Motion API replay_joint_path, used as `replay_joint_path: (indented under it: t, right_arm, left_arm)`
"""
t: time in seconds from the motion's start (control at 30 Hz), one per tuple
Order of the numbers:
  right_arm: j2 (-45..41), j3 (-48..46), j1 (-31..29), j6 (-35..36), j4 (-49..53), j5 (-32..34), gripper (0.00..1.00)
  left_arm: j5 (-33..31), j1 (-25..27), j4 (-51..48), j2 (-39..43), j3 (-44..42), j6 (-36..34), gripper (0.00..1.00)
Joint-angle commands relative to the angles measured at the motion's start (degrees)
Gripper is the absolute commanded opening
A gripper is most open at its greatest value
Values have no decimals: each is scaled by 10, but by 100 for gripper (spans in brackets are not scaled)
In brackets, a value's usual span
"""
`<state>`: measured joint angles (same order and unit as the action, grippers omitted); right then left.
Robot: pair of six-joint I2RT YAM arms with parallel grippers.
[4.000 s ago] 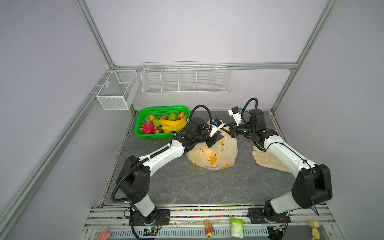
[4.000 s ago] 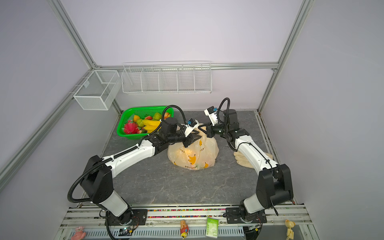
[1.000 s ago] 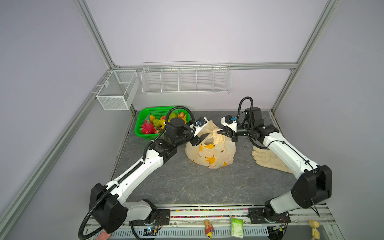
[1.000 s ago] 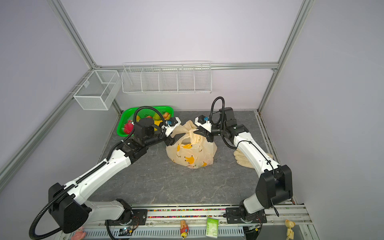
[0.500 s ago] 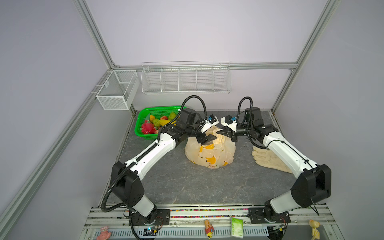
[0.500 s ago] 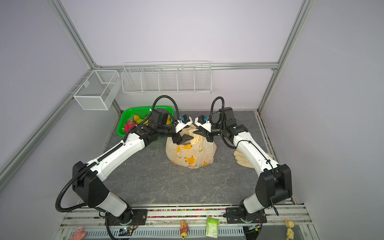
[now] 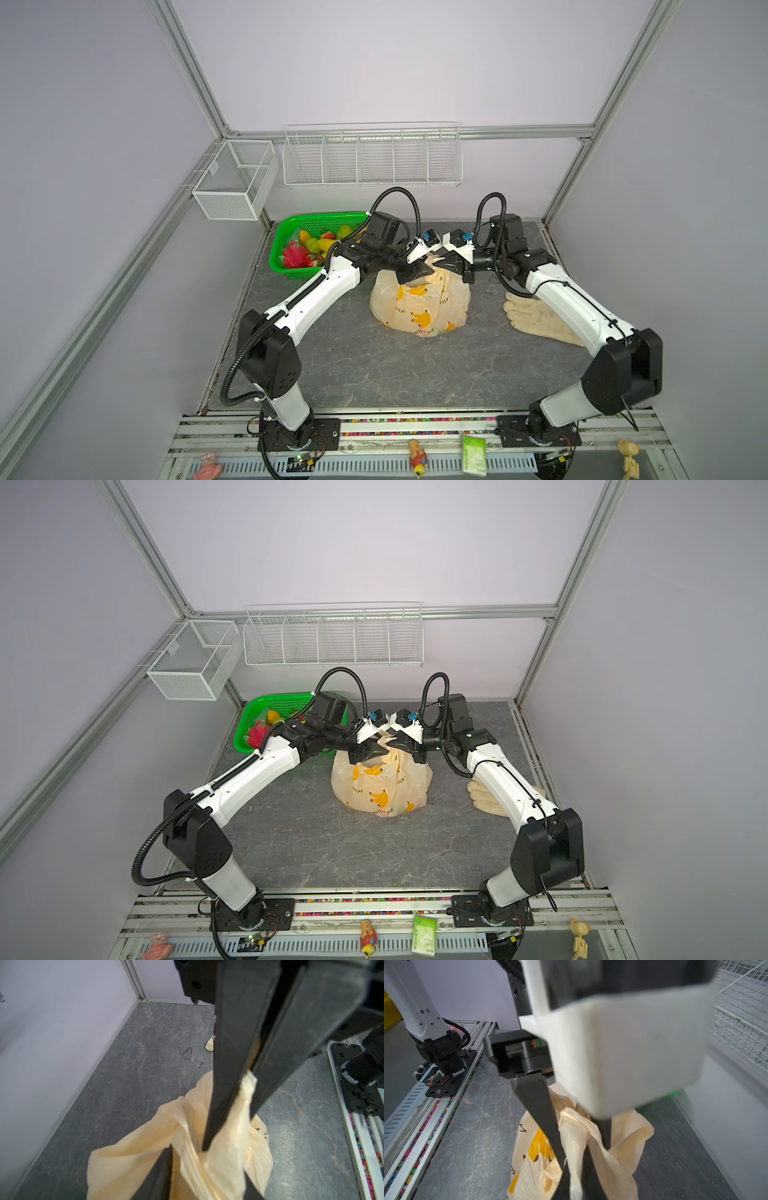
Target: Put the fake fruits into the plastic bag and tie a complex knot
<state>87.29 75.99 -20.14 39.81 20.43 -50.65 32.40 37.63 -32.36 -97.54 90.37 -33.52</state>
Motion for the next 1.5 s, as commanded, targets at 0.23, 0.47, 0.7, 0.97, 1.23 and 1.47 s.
replay_joint_path:
  t: [0.23,0.47,0.7,0.97,1.23,1.47]
  right_arm:
    - [8,8,-5,-32,-46,-21,7]
    - [-11,-19,1,-47,-70,12,30]
    - [-36,-67,0,-28,-89,45,57]
    - [-14,-61,-16,-14,-83,44,58]
    - [1,-48,-19,-12,-82,49,40]
    - [8,-47,-24,-31,-98,64,15]
  left_arm:
    - [8,0,14,6,-1,7,1]
    - [-25,0,69,44,-46,24,0]
    - [-38,3,122,82,-99,7,0]
    - [-50,11,122,87,-108,-16,0]
    - [-53,14,119,83,-104,-19,0]
    - [-53,14,127,83,-103,-4,0]
